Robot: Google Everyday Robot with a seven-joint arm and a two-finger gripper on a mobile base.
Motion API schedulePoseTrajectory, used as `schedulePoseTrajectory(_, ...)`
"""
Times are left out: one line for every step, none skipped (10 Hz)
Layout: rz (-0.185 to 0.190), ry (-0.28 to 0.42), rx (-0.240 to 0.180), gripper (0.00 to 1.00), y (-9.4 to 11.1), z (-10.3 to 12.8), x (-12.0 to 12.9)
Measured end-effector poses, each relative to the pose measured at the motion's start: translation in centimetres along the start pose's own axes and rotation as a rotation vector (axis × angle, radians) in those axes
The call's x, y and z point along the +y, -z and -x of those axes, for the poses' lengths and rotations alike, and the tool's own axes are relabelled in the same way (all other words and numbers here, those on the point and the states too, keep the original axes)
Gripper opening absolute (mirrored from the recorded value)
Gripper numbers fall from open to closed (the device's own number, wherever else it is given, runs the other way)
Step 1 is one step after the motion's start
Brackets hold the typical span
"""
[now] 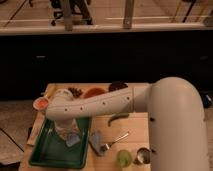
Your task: Place sponge in tray
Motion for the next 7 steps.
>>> schedulePoseTrajectory(0.001, -0.001, 0.0, 0.72, 0.01, 0.01, 0.02)
schedulePoseTrajectory(0.001, -0.001, 0.0, 0.78, 0.04, 0.01, 0.01)
schedulePoseTrajectory(0.001, -0.003, -0.001, 0.8, -0.02, 0.0, 0.04)
schedulePoseTrajectory(0.001, -0.003, -0.002, 0.8, -0.03, 0.01, 0.07)
schedulePoseTrajectory(0.001, 0.001, -0.005, 0.8, -0.1, 0.06, 0.08)
schedulePoseTrajectory(-0.01, 0.003, -0.003, 0.8, -0.13, 0.07, 0.04)
schedulePoseTrajectory(-0.015, 0.003, 0.001, 0.8, -0.1, 0.08, 0.15)
